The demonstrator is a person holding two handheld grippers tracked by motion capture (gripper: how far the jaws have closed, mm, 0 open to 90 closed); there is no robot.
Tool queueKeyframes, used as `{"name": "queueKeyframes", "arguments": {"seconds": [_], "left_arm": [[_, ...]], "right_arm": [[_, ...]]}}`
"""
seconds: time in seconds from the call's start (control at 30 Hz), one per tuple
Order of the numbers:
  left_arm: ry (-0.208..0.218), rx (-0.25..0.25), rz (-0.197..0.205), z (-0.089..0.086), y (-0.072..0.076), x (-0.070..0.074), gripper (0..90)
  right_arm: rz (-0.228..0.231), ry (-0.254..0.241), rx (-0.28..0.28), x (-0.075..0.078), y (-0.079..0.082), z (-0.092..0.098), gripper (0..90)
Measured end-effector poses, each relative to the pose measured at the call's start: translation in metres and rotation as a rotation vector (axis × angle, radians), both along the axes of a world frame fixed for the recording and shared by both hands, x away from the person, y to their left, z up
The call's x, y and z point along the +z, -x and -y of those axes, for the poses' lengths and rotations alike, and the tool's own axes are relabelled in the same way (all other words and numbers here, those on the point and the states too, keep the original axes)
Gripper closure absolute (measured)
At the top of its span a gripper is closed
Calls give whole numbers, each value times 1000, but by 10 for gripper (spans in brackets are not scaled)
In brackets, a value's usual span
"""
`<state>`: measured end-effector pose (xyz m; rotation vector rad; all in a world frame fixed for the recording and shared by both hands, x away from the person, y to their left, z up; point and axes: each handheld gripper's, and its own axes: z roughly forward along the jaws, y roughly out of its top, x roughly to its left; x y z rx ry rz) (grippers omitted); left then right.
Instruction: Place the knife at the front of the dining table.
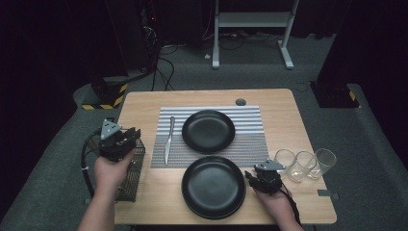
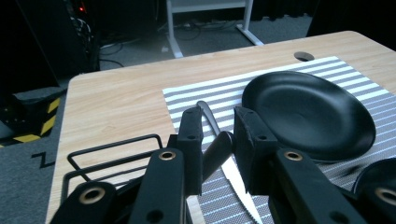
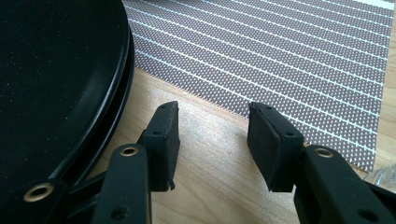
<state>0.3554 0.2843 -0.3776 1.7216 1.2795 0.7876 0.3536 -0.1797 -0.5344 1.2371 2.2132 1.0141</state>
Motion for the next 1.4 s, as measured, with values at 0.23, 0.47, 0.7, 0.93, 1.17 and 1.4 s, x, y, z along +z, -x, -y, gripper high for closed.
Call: {"name": "queueKeyframes", "arguments": {"seconds": [0.23, 0.47, 0.7, 0.93, 1.17, 1.4], "left_arm": [[-23, -2, -16, 2, -1, -2, 737], [-12, -3, -43, 1, -3, -2, 740], [-29, 1, -14, 3, 0, 0, 792], [-14, 38, 30, -1, 5, 4, 821], [29, 94, 98, -12, 14, 10, 861], [49, 121, 109, -21, 20, 7, 862]], "right_arm": [[0, 1, 0, 0, 0, 0, 536], [0, -1, 0, 0, 0, 0, 535], [0, -1, -1, 0, 0, 0, 535], [1, 1, -1, 0, 0, 0, 534], [1, 1, -2, 0, 0, 0, 534], [2, 2, -3, 0, 0, 0, 533]]}}
